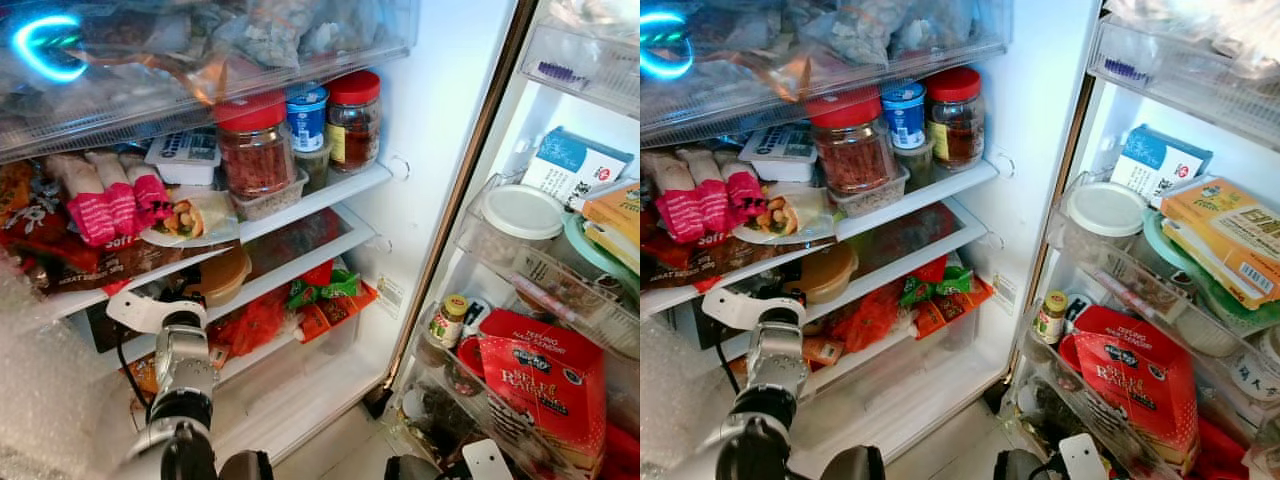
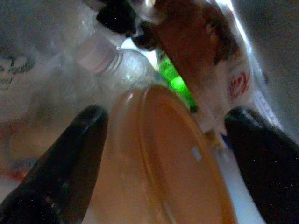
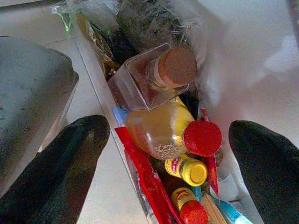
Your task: Restocking fridge
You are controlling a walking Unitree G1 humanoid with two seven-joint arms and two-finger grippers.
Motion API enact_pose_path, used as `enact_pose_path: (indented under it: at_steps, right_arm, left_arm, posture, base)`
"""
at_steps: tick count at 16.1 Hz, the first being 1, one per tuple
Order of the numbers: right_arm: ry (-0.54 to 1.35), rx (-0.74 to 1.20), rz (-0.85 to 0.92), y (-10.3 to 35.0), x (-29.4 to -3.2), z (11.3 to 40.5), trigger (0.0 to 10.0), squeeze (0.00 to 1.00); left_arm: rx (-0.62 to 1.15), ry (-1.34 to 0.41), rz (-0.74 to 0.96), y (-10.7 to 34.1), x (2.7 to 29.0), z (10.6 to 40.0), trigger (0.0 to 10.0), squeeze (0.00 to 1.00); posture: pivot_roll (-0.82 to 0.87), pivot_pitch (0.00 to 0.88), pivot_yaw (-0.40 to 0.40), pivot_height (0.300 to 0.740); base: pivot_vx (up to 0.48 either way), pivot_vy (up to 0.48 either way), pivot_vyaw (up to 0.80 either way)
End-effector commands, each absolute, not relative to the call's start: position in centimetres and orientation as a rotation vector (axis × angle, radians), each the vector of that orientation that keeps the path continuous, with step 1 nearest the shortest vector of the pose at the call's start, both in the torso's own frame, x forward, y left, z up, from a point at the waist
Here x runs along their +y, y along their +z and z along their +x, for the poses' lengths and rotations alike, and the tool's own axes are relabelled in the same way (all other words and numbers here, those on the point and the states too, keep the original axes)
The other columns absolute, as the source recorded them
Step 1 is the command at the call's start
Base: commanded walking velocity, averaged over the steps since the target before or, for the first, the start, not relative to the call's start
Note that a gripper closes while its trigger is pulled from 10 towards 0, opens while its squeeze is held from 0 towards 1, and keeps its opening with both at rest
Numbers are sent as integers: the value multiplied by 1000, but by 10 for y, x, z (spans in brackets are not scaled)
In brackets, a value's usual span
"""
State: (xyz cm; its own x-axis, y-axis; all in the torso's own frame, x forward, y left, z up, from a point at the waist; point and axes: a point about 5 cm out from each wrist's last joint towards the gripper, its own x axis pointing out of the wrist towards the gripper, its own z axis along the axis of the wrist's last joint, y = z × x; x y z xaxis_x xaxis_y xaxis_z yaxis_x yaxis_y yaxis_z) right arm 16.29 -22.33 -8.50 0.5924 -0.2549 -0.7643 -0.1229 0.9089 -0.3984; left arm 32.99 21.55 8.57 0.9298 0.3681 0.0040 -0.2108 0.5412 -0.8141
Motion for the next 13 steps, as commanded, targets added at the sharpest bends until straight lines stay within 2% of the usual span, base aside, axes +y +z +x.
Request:
enact_pose_path:
  at_steps: [1, 6, 10, 13]
  right_arm:
    - [-68, 942, -440, -84, -222, 165, 10000, 0]
    - [-66, 943, -440, -84, -221, 167, 10000, 0]
    - [-75, 938, -440, -83, -223, 167, 10000, 0]
    - [-73, 938, -447, -83, -225, 168, 10000, 0]
  left_arm:
    - [-200, 308, -891, 94, 211, 324, 10000, 0]
    - [-157, 294, -900, 86, 205, 315, 10000, 0]
    - [-130, 246, -790, 90, 199, 304, 10000, 0]
    - [-88, 248, -798, 88, 196, 292, 10000, 0]
  posture:
    - [-72, 0, 22, 622]
    - [-58, 0, 15, 622]
    - [-54, 0, 10, 622]
    - [-50, 0, 5, 622]
  base:
    - [0, 0, 0]
    - [0, 0, 0]
    - [0, 0, 0]
    - [0, 0, 0]
